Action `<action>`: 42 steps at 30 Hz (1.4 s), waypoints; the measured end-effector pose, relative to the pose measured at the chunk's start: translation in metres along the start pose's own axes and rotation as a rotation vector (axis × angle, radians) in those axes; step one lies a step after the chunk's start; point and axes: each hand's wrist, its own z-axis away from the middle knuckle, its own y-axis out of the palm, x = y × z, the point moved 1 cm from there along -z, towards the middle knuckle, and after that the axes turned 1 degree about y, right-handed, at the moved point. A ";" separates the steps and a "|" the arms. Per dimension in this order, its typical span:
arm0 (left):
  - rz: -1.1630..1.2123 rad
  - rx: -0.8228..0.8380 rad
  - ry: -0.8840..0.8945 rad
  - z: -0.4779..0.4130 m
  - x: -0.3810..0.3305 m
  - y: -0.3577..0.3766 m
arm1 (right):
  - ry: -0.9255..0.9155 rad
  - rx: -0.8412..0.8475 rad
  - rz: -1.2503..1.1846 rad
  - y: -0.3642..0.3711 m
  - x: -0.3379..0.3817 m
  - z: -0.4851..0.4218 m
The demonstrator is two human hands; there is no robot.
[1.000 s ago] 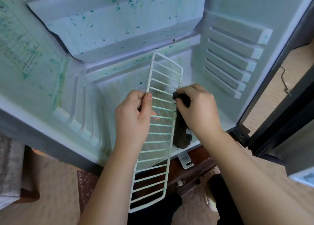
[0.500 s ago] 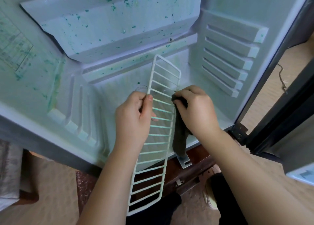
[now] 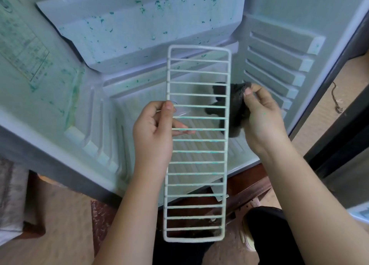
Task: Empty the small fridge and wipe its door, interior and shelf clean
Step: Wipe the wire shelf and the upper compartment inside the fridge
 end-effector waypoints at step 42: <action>-0.040 0.031 -0.018 -0.006 0.006 -0.003 | 0.096 0.375 -0.209 -0.019 0.010 0.001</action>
